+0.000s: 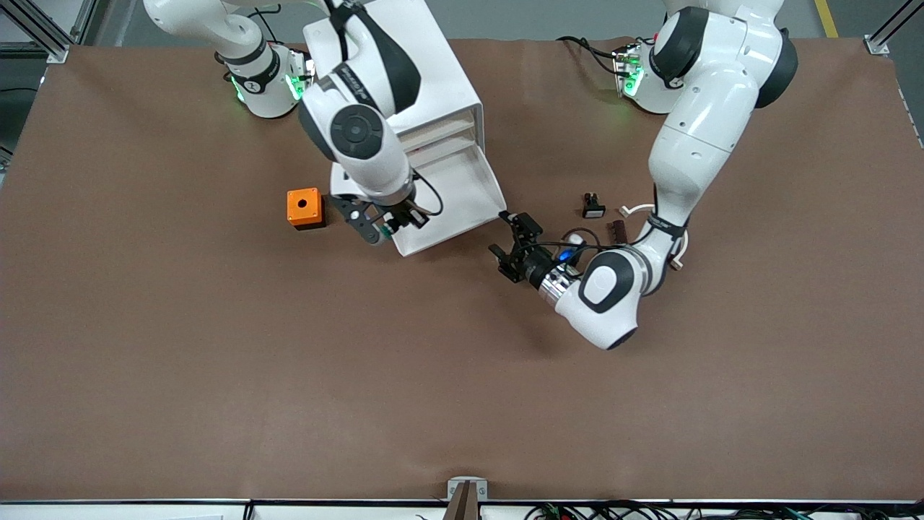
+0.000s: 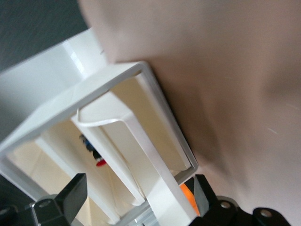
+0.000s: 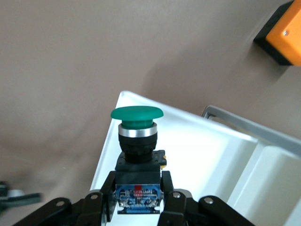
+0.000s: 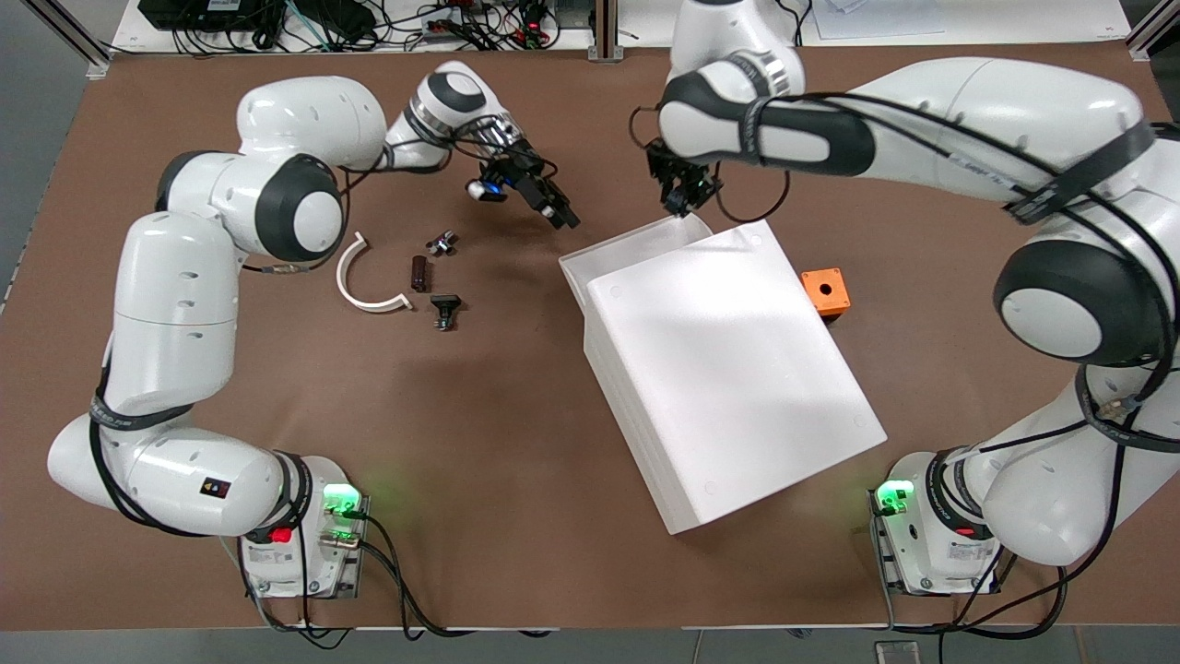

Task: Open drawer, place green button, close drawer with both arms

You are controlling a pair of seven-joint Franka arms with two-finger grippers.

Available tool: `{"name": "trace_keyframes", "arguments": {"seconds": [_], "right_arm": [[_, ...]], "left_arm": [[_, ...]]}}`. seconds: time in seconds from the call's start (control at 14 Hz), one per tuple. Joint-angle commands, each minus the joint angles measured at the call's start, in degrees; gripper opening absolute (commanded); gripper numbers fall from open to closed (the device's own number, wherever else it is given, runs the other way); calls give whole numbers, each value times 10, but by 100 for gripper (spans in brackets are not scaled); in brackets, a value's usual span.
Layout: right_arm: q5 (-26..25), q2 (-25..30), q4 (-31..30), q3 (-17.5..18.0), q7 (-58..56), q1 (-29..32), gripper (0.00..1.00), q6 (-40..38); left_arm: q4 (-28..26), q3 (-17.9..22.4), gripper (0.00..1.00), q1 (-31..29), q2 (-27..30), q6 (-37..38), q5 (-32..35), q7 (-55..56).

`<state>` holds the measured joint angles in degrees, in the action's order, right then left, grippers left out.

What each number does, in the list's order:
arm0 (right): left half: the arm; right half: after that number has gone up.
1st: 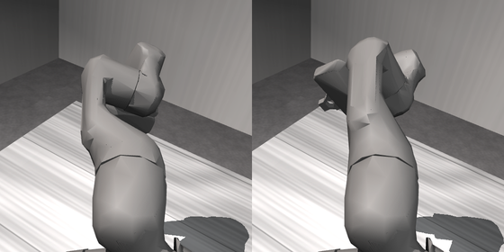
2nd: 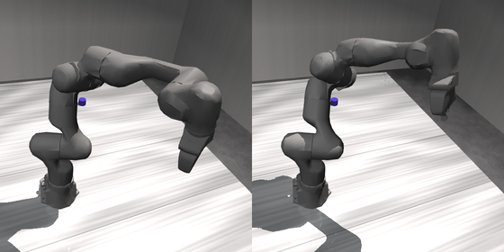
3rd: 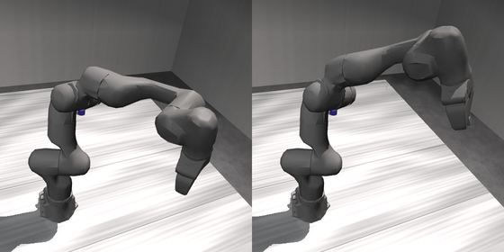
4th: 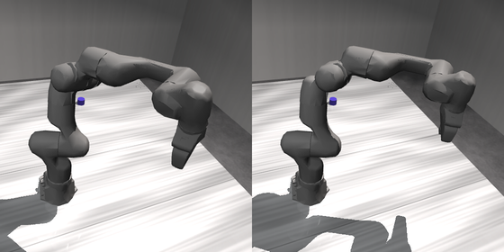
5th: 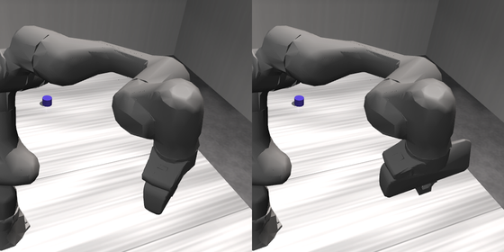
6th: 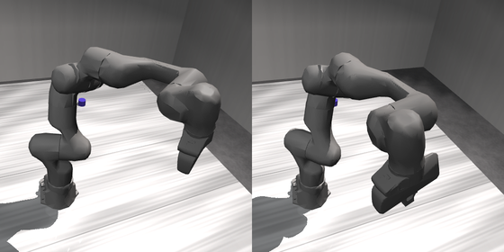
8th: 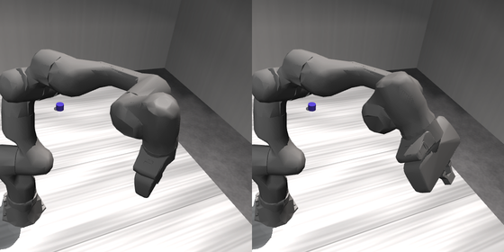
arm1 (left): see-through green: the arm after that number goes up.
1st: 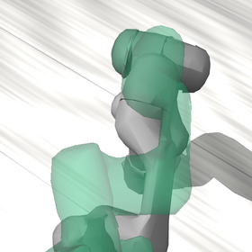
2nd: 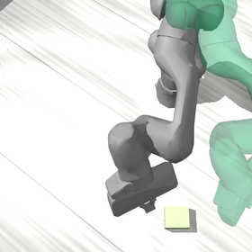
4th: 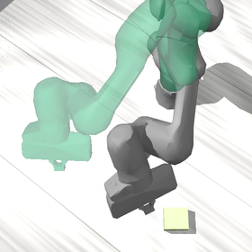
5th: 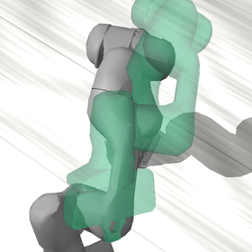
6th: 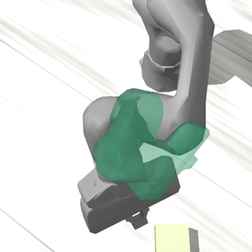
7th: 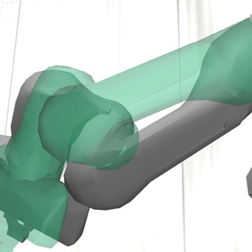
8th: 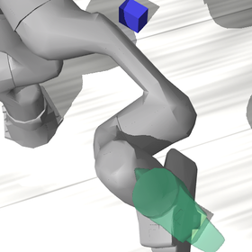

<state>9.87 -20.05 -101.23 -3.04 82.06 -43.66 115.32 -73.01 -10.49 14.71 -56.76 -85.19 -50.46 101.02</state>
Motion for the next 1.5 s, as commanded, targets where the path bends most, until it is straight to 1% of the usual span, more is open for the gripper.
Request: {"name": "trace_keyframes", "arguments": {"seconds": [0.0,0.07,0.28,0.43,0.57,0.64,0.78,0.93,1.07,1.28,1.42], "right_arm": [[22,-22,17,-6,6,-28,0,6],[26,-24,16,-6,6,-37,0,14],[27,-34,17,-6,9,-48,0,20],[29,-39,17,-6,16,-50,0,27],[29,-48,18,-6,21,-50,0,31],[29,-55,18,-6,27,-51,0,38],[28,-61,18,-6,43,-59,0,44],[29,-62,18,-6,50,-69,0,44],[29,-64,18,-6,69,-76,0,44],[28,-65,17,-6,80,-85,0,42],[28,-72,17,-6,88,-89,0,42]], "left_arm": [[10,-3,100,-20,22,7,49,-105],[13,-8,100,-29,25,7,70,-143],[15,-6,100,-28,53,7,127,-278],[26,-2,100,-28,60,7,146,-326],[32,-1,100,-24,71,-9,196,-364],[32,-3,100,-23,79,-33,227,-383],[31,-7,100,-21,86,-75,271,-405],[31,-7,100,-11,95,-117,298,-411],[30,-8,100,2,108,-150,346,-413],[29,-6,100,30,120,-192,409,-413],[29,-7,100,38,121,-208,432,-413]]}}
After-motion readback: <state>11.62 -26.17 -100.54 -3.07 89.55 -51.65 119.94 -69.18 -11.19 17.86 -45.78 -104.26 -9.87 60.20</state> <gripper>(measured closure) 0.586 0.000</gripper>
